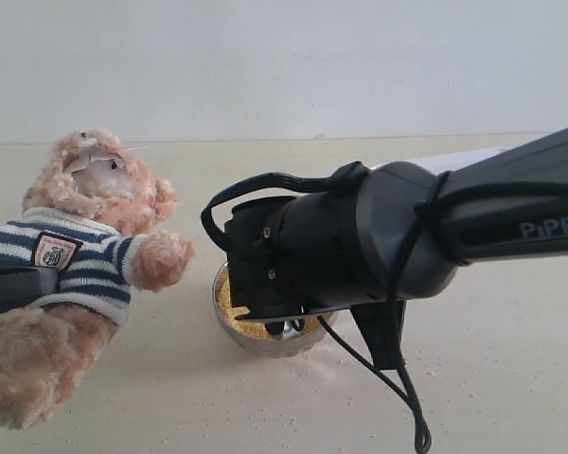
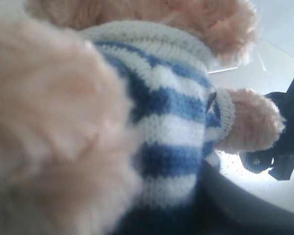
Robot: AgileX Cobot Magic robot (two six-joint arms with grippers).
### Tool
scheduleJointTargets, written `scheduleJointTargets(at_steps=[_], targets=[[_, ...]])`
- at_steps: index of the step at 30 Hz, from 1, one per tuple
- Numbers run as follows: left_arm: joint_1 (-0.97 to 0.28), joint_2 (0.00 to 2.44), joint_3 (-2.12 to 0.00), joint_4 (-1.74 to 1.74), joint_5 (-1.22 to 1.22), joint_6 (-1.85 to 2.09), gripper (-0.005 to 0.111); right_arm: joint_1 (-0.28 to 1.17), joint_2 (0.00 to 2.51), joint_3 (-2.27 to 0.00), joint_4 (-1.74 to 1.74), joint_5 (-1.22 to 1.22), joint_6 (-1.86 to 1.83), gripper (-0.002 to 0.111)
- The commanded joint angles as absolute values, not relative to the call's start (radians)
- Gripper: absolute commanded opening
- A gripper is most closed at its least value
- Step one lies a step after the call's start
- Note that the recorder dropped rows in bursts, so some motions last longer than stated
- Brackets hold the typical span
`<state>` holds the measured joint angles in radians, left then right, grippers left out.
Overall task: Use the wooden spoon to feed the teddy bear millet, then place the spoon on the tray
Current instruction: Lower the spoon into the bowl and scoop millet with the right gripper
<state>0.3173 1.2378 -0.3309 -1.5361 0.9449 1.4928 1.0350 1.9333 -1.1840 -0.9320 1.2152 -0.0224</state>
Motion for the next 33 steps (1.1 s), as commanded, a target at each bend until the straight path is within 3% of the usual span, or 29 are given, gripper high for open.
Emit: scheduleJointTargets(at_steps=[1,33], targets=[[0.319,1.231,-0.33,-1.551,0.967,1.496,0.005,1.047,1.929,-1.188,-0.915,1.221,-0.024,0.0],[0.319,1.231,-0.33,-1.551,0.967,1.496,0.005,1.047,1.884,-1.221,-0.763,1.17,-0.028,0.0]])
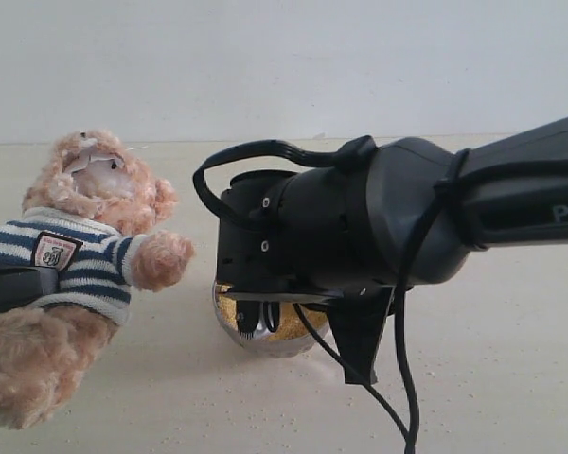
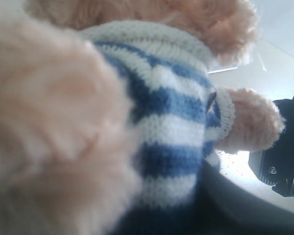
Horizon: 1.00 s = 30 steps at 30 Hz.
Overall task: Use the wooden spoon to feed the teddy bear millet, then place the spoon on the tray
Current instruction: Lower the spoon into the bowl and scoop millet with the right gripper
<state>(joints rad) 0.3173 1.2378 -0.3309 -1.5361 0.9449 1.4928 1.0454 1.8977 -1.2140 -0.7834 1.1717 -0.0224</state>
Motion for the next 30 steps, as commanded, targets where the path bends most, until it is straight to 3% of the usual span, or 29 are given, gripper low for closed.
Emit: scheduleJointTargets(at_steps=[1,30], targets=[[0.319,1.231,-0.33,-1.551,0.967,1.496,0.005,1.047,1.884,-1.221,-0.76,1.173,-0.028,0.0],[0.319,1.231,-0.33,-1.551,0.967,1.496,0.005,0.974,1.817,-1.221,-0.548,1.13,-0.035,0.0]])
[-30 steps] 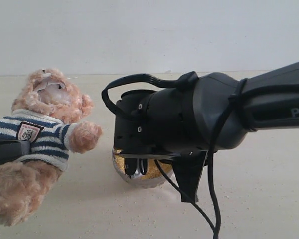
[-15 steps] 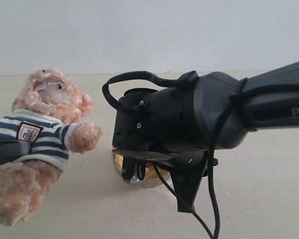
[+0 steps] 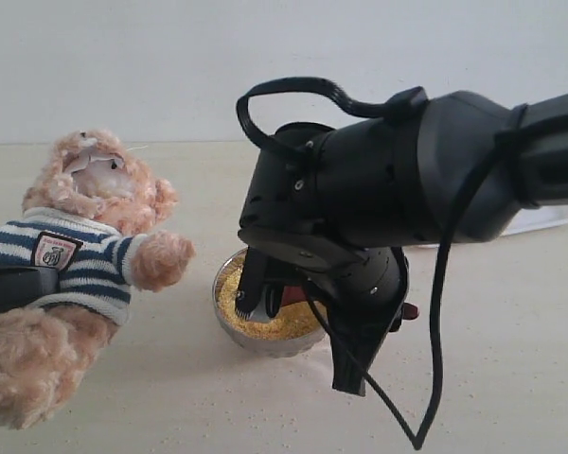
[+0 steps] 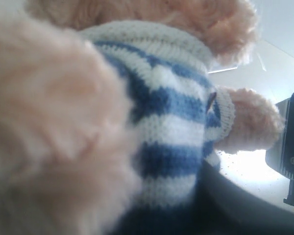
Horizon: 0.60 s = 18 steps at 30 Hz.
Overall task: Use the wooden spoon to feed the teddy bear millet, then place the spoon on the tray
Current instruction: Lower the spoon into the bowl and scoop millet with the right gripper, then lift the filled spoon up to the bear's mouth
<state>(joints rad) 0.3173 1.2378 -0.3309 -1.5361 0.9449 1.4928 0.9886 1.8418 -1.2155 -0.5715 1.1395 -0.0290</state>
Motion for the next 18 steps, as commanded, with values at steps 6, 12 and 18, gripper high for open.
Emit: scheduleJointTargets(at_steps=[6,12,18], targets=[[0.319,1.231,-0.33,-1.551,0.967,1.496,0.005,0.946,1.77,-1.221,-0.464,1.129,-0.049,0.0],[0.319,1.231,-0.33,-1.551,0.967,1.496,0.005,0.88,1.736,-1.221,-0.32,1.141,-0.088,0.0],[0.319,1.231,-0.33,-1.551,0.967,1.496,0.005,0.846,1.673,-1.221,-0.177,1.122,-0.141,0.0]])
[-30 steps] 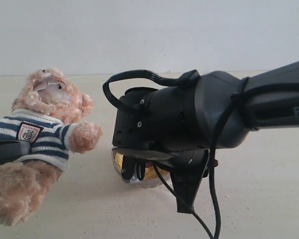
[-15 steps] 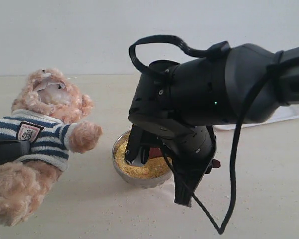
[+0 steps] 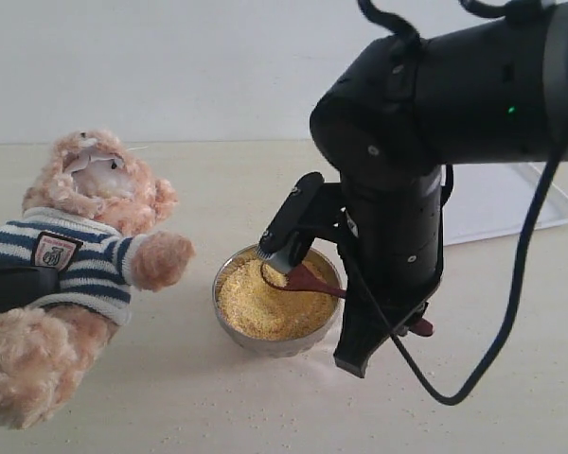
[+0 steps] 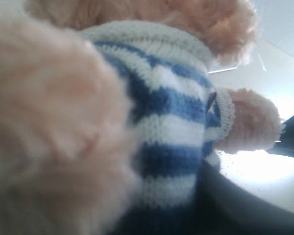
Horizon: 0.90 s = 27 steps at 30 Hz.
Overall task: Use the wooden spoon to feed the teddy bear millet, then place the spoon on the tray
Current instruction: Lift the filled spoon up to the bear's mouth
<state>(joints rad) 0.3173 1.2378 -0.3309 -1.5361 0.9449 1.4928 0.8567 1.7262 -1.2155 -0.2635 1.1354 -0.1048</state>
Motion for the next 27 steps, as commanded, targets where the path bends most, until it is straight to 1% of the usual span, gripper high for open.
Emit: scheduleJointTargets(at_steps=[1,12,27], targets=[[0.319,1.231,-0.33,-1.551,0.967,1.496,0.005,0.846,1.662,-1.221,-0.162,1.114,-0.148,0.0],[0.319,1.231,-0.33,-1.551,0.967,1.496,0.005,0.844,1.618,-1.218,0.0,1.129,-0.19,0.0],[0.319,1.231,-0.33,-1.551,0.967,1.496,0.005,0.837,1.543,-1.224,-0.015,1.221,-0.226,0.0]])
